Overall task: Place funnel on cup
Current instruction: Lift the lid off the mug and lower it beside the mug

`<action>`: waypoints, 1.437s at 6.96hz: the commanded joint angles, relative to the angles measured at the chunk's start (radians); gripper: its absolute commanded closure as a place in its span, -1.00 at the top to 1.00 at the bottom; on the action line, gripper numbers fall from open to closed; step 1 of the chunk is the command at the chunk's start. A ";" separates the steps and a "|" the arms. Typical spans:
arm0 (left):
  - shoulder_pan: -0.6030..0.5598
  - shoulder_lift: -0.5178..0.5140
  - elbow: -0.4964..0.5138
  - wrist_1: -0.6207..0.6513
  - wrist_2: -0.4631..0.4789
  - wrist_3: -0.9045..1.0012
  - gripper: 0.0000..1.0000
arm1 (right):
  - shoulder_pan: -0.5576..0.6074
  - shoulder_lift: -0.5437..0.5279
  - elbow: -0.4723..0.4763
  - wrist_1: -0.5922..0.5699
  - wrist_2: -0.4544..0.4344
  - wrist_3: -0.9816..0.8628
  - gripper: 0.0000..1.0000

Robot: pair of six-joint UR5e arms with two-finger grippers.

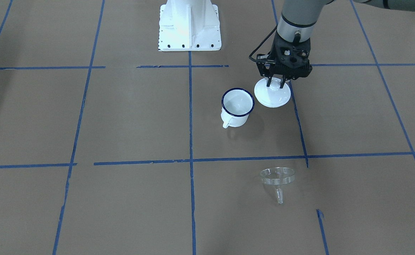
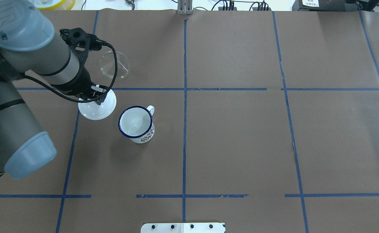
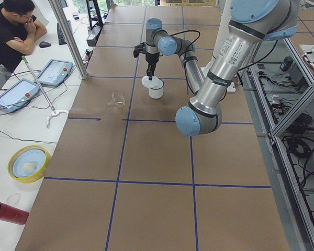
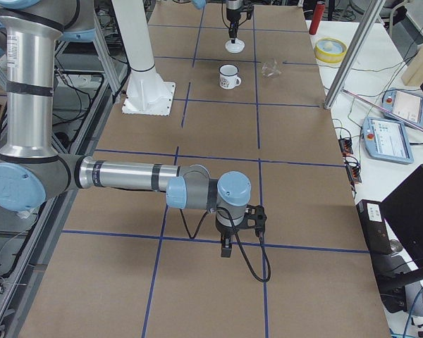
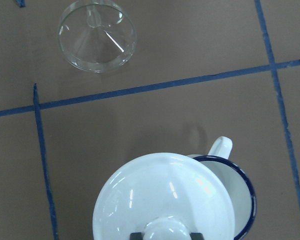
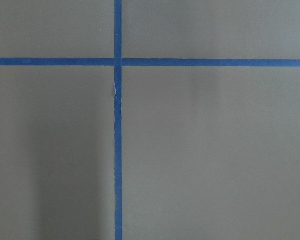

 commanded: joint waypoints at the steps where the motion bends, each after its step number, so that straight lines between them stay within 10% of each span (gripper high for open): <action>1: -0.006 0.210 -0.030 -0.208 -0.001 -0.015 -1.00 | 0.000 0.000 -0.001 0.000 0.000 0.000 1.00; 5: 0.094 0.295 0.123 -0.552 0.006 -0.233 -1.00 | 0.000 0.000 -0.001 0.000 0.000 0.000 1.00; 10: 0.126 0.289 0.184 -0.554 0.014 -0.217 -1.00 | 0.000 0.000 -0.001 0.000 0.000 0.000 1.00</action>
